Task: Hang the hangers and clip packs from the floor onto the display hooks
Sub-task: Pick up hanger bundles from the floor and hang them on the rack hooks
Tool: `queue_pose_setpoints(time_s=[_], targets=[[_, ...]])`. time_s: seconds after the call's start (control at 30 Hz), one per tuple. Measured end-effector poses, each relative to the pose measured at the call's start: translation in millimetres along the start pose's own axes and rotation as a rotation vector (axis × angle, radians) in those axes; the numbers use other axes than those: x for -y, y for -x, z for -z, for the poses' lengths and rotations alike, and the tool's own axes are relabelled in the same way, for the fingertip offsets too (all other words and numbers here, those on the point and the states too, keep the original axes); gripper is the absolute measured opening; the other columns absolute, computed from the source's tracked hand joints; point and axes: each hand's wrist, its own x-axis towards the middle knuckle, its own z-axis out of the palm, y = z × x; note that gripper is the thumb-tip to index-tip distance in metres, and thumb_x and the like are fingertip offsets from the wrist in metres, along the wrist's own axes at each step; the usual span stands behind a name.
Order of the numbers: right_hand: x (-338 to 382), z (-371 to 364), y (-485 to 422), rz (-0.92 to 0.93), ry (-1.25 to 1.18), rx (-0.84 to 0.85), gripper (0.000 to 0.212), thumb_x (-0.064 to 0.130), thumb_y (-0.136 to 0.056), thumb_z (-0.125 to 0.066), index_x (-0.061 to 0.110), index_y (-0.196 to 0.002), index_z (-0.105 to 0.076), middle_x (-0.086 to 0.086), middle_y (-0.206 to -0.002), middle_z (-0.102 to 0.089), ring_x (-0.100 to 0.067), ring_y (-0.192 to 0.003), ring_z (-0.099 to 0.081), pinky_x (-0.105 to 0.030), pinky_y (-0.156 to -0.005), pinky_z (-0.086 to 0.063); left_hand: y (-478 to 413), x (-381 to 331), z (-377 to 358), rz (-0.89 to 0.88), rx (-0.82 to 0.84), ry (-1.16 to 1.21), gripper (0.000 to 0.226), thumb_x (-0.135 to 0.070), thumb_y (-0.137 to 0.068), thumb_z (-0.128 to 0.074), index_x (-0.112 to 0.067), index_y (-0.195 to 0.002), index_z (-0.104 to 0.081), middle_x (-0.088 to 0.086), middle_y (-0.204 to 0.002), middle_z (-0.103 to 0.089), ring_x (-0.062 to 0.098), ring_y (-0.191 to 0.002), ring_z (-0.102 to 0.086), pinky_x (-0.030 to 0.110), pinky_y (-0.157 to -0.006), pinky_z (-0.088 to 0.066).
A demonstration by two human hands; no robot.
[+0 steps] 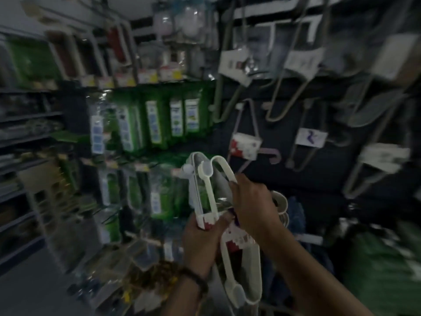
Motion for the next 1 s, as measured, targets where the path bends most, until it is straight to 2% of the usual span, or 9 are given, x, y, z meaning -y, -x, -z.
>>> queue_pose_setpoints(time_s=[0.07, 0.13, 0.3, 0.43, 0.53, 0.63, 0.73, 0.87, 1.0], targets=[[-19.4, 24.9, 0.9, -0.096, -0.074, -0.014, 0.025, 0.037, -0.109, -0.045, 0.016, -0.107, -0.059, -0.003, -0.088, -0.069, -0.025, -0.072, -0.065, -0.037, -0.057, -0.046, -1.6, -5.4, -21.1, -0.045, 0.027, -0.088, 0.064, -0.073, -0.075, -0.064, -0.013, -0.094, -0.074, 0.003, -0.079, -0.077, 0.017, -0.073, -0.074, 0.033, -0.065, -0.058], [-36.5, 46.5, 3.6, -0.168, -0.081, -0.044, 0.027, 0.039, -0.109, -0.045, 0.018, -0.095, -0.054, -0.002, -0.081, -0.064, -0.027, -0.07, -0.061, -0.035, -0.058, -0.04, -4.9, -10.4, -41.0, -0.109, 0.077, -0.123, 0.059, -0.065, -0.092, -0.053, -0.009, -0.091, -0.071, 0.01, -0.077, -0.075, 0.021, -0.069, -0.072, 0.038, -0.06, -0.058], [-89.4, 93.5, 11.4, -0.303, 0.034, -0.079, 0.023, 0.017, -0.097, -0.063, 0.02, -0.093, -0.041, 0.007, -0.07, -0.046, -0.025, -0.064, -0.055, -0.031, -0.053, -0.034, -17.8, -24.6, -96.8, -0.293, 0.27, -0.053, 0.016, -0.044, -0.103, -0.057, -0.034, -0.109, -0.068, -0.002, -0.087, -0.076, 0.01, -0.076, -0.073, 0.019, -0.062, -0.056], [-137.2, 128.4, 4.7, -0.346, 0.002, -0.274, 0.022, 0.029, -0.107, -0.051, 0.018, -0.088, -0.051, 0.005, -0.067, -0.055, -0.015, -0.055, -0.05, -0.03, -0.046, -0.029, -50.8, -30.6, -137.8, -0.527, 0.218, -0.281, 0.031, -0.045, -0.105, -0.05, -0.025, -0.119, -0.068, -0.005, -0.083, -0.067, 0.025, -0.085, -0.068, 0.031, -0.067, -0.045], [-173.6, 141.6, -7.9, -0.296, 0.106, -0.34, 0.031, 0.035, -0.108, -0.046, 0.02, -0.082, -0.054, 0.006, -0.062, -0.054, -0.013, -0.053, -0.05, -0.029, -0.046, -0.031, -80.1, -37.0, -159.7, -0.621, 0.171, -0.425, 0.03, -0.032, -0.109, -0.045, -0.016, -0.122, -0.067, 0.012, -0.09, -0.07, 0.039, -0.086, -0.067, 0.037, -0.067, -0.048], [-209.1, 143.5, -26.8, -0.274, 0.154, -0.278, 0.032, 0.035, -0.108, -0.046, 0.023, -0.08, -0.057, 0.007, -0.062, -0.056, -0.015, -0.054, -0.054, -0.029, -0.046, -0.033, -103.2, -50.0, -172.0, -0.634, 0.17, -0.499, 0.02, -0.027, -0.108, -0.049, -0.026, -0.113, -0.068, -0.001, -0.079, -0.065, 0.029, -0.077, -0.065, 0.03, -0.063, -0.044], [-238.9, 139.1, -48.8, -0.215, 0.156, -0.345, 0.027, 0.036, -0.107, -0.046, 0.021, -0.093, -0.063, 0.002, -0.065, -0.063, -0.021, -0.056, -0.061, -0.038, -0.049, -0.048, -125.9, -59.3, -178.4, -0.75, 0.241, -0.548, 0.017, -0.031, -0.109, -0.049, -0.036, -0.101, -0.063, -0.013, -0.074, -0.059, 0.003, -0.067, -0.057, 0.018, -0.057, -0.035], [-264.1, 129.1, -80.6, -0.03, 0.161, -0.588, 0.038, 0.032, -0.107, -0.048, 0.02, -0.141, -0.061, -0.006, -0.08, -0.067, -0.03, -0.056, -0.062, -0.035, -0.046, -0.047, -145.2, -71.7, -193.3, -0.779, 0.27, -0.571, 0.031, -0.03, -0.11, -0.042, -0.034, -0.135, -0.061, -0.016, -0.091, -0.065, 0.004, -0.078, -0.062, 0.024, -0.066, -0.047], [-278.7, 120.9, -112.8, 0.019, 0.144, -0.696, 0.049, 0.037, -0.11, -0.039, 0.018, -0.152, -0.053, -0.008, -0.083, -0.068, -0.028, -0.056, -0.061, -0.034, -0.048, -0.048, -151.5, -81.1, -211.4, -0.765, 0.247, -0.563, 0.032, -0.031, -0.111, -0.041, -0.039, -0.136, -0.059, -0.01, -0.078, -0.069, 0.007, -0.07, -0.065, 0.03, -0.063, -0.053]])
